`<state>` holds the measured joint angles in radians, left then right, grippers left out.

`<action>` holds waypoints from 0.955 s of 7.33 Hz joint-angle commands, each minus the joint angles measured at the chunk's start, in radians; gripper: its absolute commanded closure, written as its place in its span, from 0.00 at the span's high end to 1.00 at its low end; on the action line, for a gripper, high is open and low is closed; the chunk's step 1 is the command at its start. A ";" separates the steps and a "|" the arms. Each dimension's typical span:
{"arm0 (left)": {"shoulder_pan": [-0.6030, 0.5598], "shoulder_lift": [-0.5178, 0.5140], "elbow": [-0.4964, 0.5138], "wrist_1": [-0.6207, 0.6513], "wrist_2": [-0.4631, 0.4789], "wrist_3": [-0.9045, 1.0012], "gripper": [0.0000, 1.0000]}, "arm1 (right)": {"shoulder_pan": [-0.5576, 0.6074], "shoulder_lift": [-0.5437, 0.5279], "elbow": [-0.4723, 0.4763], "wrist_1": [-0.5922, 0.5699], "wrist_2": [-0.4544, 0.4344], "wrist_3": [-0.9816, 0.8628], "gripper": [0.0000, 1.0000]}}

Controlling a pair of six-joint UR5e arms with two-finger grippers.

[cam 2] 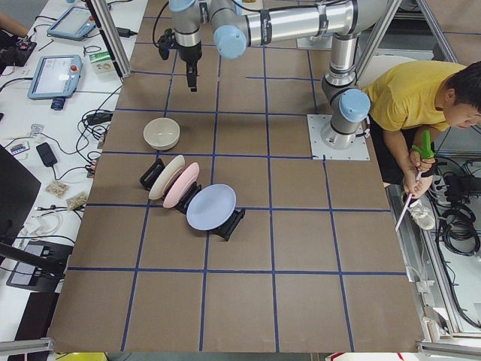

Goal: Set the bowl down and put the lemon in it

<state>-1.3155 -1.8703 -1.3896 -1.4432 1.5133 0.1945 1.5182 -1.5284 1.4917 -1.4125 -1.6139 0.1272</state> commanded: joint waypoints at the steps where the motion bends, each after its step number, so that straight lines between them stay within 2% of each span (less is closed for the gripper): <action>1: 0.058 -0.165 0.009 0.163 -0.024 0.057 1.00 | -0.100 0.016 0.001 -0.006 0.000 -0.036 1.00; 2: 0.058 -0.228 0.021 0.249 -0.013 0.112 1.00 | -0.181 0.043 -0.001 -0.008 0.011 -0.164 1.00; 3: 0.062 -0.268 0.036 0.257 -0.009 0.132 1.00 | -0.240 0.068 0.001 -0.053 -0.003 -0.314 1.00; 5: 0.068 -0.317 0.031 0.334 -0.009 0.184 1.00 | -0.346 0.144 0.001 -0.211 -0.038 -0.453 1.00; 7: 0.068 -0.371 0.037 0.388 -0.007 0.183 1.00 | -0.391 0.256 0.012 -0.325 -0.034 -0.538 1.00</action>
<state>-1.2476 -2.2089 -1.3548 -1.0938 1.5057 0.3753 1.1595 -1.3369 1.4990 -1.6571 -1.6467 -0.3483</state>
